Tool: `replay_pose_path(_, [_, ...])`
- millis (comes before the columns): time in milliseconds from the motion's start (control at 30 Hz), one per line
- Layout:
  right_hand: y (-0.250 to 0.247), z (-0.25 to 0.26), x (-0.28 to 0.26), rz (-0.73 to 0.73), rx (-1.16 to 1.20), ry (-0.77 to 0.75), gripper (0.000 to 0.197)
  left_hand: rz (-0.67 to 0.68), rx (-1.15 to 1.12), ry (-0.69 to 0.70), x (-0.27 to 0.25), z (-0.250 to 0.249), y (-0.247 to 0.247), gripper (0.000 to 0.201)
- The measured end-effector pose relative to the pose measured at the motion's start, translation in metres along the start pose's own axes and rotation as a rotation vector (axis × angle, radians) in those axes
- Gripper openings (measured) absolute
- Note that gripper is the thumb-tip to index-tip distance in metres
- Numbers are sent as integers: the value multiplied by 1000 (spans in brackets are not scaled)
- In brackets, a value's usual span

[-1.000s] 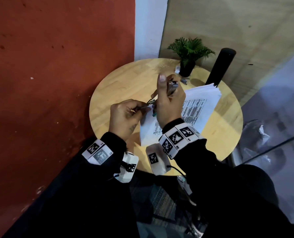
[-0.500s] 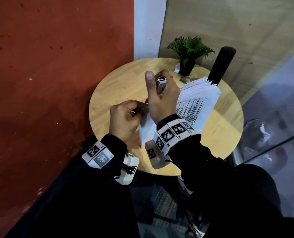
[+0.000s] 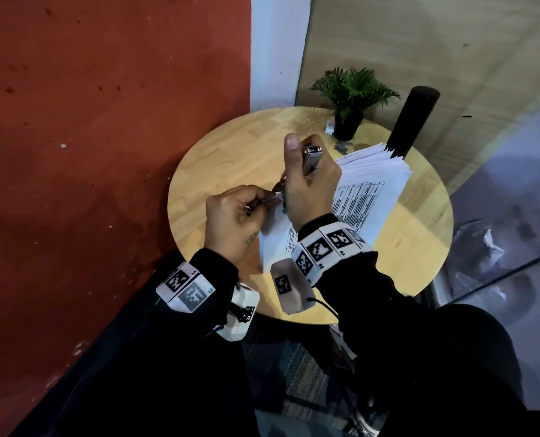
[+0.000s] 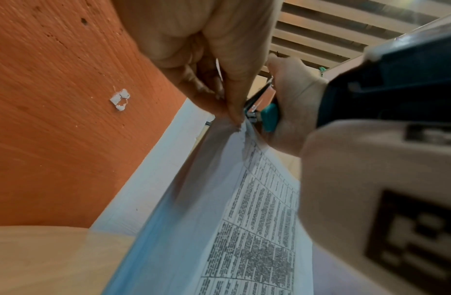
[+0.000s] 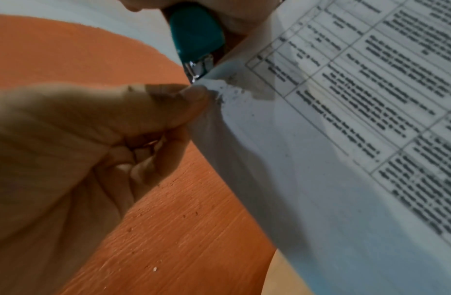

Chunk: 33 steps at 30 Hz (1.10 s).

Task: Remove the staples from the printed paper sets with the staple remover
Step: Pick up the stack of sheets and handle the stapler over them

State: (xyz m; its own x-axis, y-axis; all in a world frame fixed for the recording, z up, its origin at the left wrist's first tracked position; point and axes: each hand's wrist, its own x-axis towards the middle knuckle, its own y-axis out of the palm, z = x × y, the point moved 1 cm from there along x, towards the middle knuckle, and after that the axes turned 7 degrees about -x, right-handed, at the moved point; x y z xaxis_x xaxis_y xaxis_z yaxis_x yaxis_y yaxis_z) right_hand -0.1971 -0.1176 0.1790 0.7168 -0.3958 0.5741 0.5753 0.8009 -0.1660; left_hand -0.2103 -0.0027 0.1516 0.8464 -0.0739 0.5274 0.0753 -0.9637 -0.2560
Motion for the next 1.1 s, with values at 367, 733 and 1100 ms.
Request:
replay_pose_path(367, [9,0,-6,94,-187,-146,35,-49,-34,-73,-1,-3,2,14])
replay_pose_path(733, [13,-3,-5,31,-136,-234,36,291,-91,-259,-5,14,2,32])
replay_pose_path(1100, [15,-2,-3,-23,-131,-344,38,183,19,0,1,2,8,44])
